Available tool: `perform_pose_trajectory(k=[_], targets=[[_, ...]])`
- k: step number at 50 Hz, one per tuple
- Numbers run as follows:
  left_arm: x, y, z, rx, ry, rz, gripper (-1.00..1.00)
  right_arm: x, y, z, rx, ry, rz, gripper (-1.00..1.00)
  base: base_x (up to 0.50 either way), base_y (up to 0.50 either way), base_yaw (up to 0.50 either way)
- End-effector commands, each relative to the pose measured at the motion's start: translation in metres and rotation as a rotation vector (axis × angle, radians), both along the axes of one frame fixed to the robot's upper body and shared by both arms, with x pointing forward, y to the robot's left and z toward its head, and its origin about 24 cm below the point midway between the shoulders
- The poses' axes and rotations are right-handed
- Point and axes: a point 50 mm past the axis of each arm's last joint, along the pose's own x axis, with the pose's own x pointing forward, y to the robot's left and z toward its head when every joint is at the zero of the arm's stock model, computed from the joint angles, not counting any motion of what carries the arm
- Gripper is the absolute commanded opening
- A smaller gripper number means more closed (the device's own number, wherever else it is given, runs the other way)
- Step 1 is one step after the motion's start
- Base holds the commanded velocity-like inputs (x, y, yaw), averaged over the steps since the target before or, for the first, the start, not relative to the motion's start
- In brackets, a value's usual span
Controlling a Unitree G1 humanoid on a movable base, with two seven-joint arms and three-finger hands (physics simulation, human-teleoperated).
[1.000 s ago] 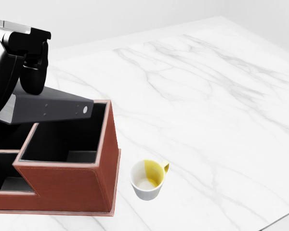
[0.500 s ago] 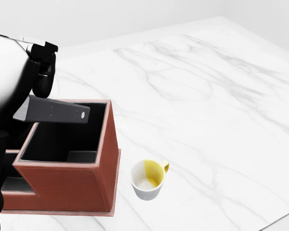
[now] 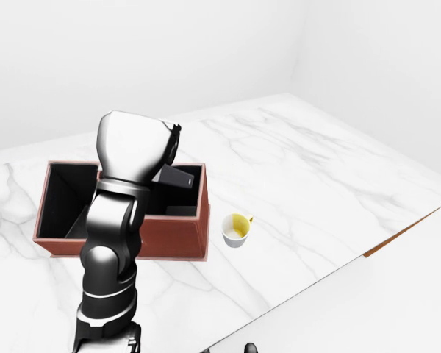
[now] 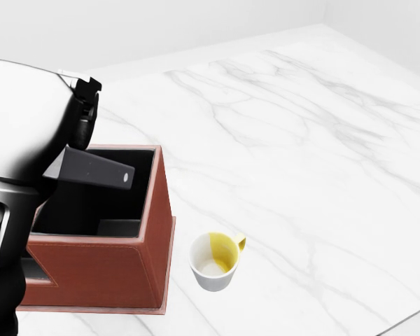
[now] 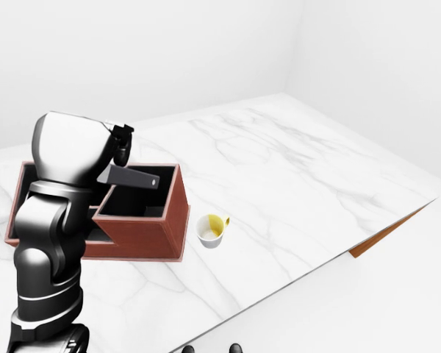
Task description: Pick up the book and place it in the right compartment of the caddy.
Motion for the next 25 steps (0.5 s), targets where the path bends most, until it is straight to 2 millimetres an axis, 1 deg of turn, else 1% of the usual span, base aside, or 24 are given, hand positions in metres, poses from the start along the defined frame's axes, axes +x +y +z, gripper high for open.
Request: perform_pose_trajectory(k=[1,5,14,20,25], targets=[[0.006,0.000,-0.005,-0.005,0.024,-0.008,-1.00,0.004,0.002,0.005,-0.034,0.003,0.020,1.00,0.00,0.00,0.00],[0.008,0.000,-0.006,0.000,0.029,-0.004,-1.00,0.004,0.002,0.004,-0.031,0.005,0.021,1.00,0.00,0.00,0.00],[0.016,-0.001,-0.014,0.017,0.056,0.015,-1.00,0.004,0.002,0.004,-0.031,0.004,0.022,1.00,0.00,0.00,0.00],[0.016,-0.001,-0.015,0.017,0.045,0.014,-1.00,0.004,0.002,0.005,-0.034,0.003,0.021,1.00,0.00,0.00,0.00],[0.018,-0.002,-0.020,0.024,0.056,0.018,-1.00,0.003,0.002,0.005,-0.035,0.002,0.021,1.00,0.00,0.00,0.00]])
